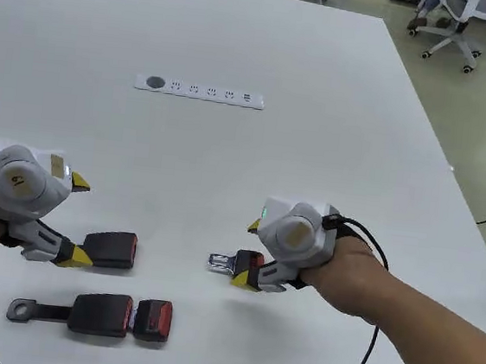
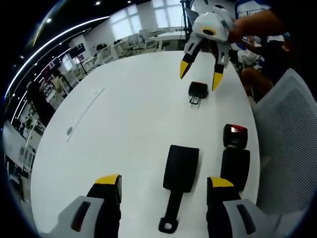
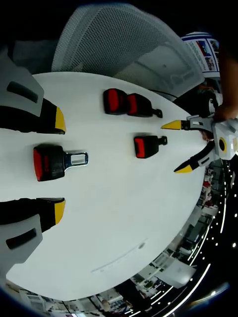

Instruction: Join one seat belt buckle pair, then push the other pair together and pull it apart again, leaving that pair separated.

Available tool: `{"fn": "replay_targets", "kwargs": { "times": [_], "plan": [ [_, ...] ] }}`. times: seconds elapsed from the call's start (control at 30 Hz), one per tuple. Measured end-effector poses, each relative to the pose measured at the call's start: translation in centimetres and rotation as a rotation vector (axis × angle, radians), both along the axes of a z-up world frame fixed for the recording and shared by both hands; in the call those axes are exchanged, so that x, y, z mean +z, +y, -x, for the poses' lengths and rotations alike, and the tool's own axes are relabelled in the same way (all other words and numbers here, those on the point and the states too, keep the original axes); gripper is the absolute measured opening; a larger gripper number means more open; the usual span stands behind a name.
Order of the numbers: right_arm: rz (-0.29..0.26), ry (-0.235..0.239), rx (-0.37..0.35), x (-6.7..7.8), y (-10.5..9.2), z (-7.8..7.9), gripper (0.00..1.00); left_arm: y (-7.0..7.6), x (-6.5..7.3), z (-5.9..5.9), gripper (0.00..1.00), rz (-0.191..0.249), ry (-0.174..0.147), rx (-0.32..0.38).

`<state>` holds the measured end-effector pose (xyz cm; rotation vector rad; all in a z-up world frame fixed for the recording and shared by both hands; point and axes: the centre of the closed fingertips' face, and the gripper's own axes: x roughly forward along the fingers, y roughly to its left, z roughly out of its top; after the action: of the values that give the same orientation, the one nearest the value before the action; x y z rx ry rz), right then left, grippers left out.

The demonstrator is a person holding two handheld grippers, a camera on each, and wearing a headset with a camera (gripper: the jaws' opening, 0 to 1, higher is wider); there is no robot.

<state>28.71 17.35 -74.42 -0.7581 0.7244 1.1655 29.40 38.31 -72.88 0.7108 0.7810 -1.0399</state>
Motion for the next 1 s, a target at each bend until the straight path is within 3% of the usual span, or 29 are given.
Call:
{"fn": "replay_targets", "kwargs": {
  "times": [0.3,0.43,0.63,0.83,1.0],
  "plan": [
    [0.019,0.031,0.008,-1.2,-1.2,0.1,0.47,0.0,-1.7,0.4,0.66,-0.024,0.035,-0.033],
    [0.027,0.048,-0.001,-2.5,-2.1,-0.3,0.46,-0.1,-2.1,0.1,0.63,-0.025,0.047,-0.034],
    [0.027,0.070,0.001,-3.5,-2.1,-0.3,0.43,-0.6,-3.1,0.2,0.59,-0.027,0.076,-0.056],
    [0.021,0.101,0.010,-3.9,-2.2,0.2,0.34,-0.9,-3.9,0.3,0.56,-0.037,0.098,-0.073],
    [-0.004,0.117,0.011,-3.7,-2.1,0.3,0.33,-1.0,-4.5,0.6,0.53,-0.049,0.117,-0.097]
  ]
}}
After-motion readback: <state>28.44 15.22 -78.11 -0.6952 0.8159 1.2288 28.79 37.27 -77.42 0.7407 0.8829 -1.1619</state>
